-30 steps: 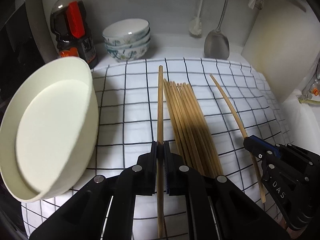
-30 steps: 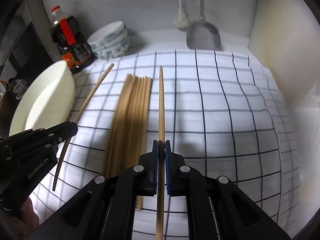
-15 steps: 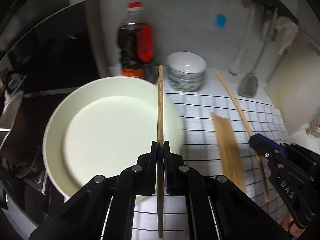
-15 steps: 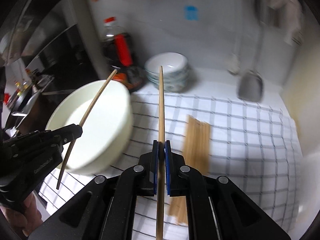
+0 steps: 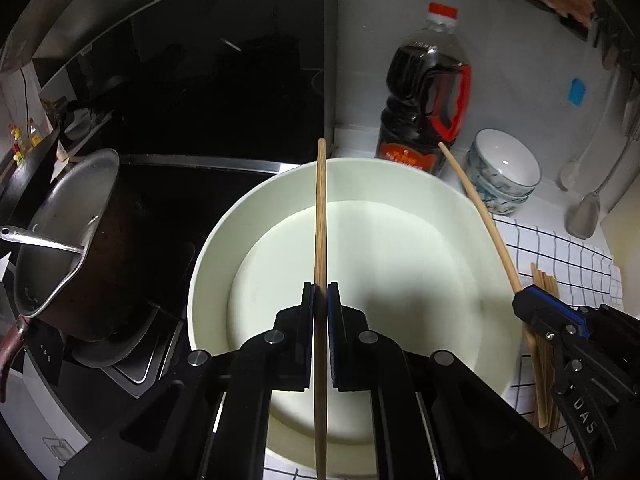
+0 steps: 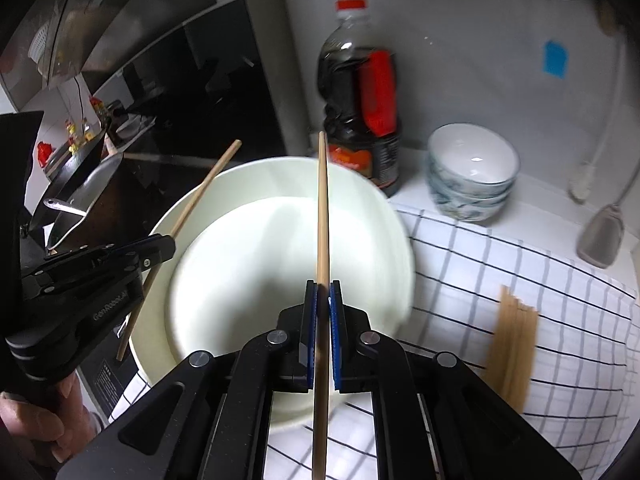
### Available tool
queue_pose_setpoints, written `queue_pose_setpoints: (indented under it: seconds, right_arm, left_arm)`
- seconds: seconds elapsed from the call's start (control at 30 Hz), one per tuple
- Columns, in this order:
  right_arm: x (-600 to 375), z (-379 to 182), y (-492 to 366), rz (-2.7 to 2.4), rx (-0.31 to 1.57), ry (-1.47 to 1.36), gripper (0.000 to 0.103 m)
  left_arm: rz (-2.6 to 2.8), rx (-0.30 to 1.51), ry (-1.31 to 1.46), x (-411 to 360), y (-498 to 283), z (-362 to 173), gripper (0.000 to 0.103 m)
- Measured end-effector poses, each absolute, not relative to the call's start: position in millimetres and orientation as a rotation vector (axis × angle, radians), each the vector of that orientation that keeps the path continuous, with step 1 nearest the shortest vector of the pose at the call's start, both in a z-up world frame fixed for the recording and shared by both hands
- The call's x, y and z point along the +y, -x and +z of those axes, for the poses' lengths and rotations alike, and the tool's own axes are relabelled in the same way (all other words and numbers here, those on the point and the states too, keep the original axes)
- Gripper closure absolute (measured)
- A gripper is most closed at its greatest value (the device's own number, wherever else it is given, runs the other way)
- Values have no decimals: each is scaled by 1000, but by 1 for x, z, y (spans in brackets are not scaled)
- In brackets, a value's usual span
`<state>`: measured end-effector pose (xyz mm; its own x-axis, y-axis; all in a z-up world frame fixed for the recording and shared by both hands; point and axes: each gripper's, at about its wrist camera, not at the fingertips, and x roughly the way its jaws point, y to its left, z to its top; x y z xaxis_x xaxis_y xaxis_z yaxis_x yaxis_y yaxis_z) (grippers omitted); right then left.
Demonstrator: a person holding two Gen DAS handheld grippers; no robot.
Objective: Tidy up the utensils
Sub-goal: 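Lift the chopstick with the right gripper and carry it over the white dish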
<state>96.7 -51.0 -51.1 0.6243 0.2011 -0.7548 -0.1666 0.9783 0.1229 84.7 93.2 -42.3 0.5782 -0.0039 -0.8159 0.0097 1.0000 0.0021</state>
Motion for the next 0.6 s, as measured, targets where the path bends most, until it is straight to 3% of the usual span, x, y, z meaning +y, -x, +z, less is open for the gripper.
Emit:
queue_pose_setpoints:
  seconds: [0.6]
  right_arm:
    - [-28, -94, -133, 200, 1021, -60, 97]
  left_arm:
    - [-13, 1095, -28, 100, -109, -95, 95]
